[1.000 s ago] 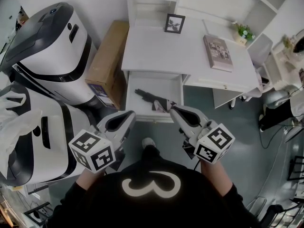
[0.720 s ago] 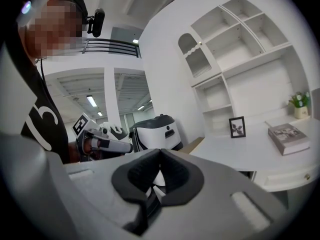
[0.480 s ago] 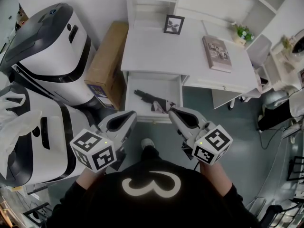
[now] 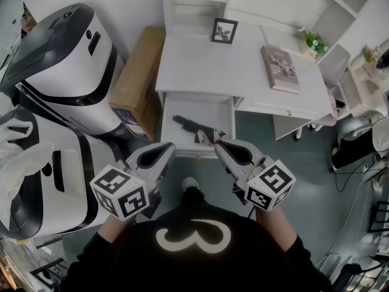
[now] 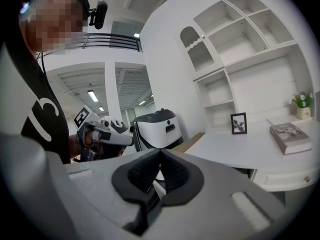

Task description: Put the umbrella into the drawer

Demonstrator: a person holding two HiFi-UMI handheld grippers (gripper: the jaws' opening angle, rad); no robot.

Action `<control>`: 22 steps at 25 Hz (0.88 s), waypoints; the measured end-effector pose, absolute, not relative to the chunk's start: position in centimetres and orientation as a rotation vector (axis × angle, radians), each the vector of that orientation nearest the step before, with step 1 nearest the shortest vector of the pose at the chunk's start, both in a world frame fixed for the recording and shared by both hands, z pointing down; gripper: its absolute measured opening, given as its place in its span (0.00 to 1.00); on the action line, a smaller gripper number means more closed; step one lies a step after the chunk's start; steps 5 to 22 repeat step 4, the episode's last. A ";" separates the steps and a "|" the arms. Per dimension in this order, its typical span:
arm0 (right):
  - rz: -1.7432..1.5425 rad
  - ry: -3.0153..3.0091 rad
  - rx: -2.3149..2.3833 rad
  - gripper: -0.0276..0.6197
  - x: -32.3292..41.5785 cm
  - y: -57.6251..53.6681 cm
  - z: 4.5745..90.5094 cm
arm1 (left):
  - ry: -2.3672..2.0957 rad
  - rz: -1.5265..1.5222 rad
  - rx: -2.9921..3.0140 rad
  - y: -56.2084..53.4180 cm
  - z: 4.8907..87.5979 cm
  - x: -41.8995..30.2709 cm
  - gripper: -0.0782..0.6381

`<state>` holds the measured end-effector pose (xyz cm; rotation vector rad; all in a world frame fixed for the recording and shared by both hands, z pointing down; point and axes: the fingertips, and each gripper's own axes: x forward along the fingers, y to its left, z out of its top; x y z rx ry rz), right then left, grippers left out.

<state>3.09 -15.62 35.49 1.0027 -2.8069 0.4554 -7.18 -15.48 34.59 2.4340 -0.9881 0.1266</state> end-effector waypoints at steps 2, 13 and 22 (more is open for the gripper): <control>0.456 -2.806 0.996 0.05 3.0 -15.8 35.6 | -0.988 0.128 2.431 -15.6 34.7 -7.2 0.12; 0.457 -2.807 0.991 0.05 3.0 -16.0 35.7 | -0.988 0.132 2.428 -15.7 34.9 -7.2 0.12; 0.457 -2.807 0.991 0.05 3.0 -16.0 35.7 | -0.988 0.132 2.428 -15.7 34.9 -7.2 0.12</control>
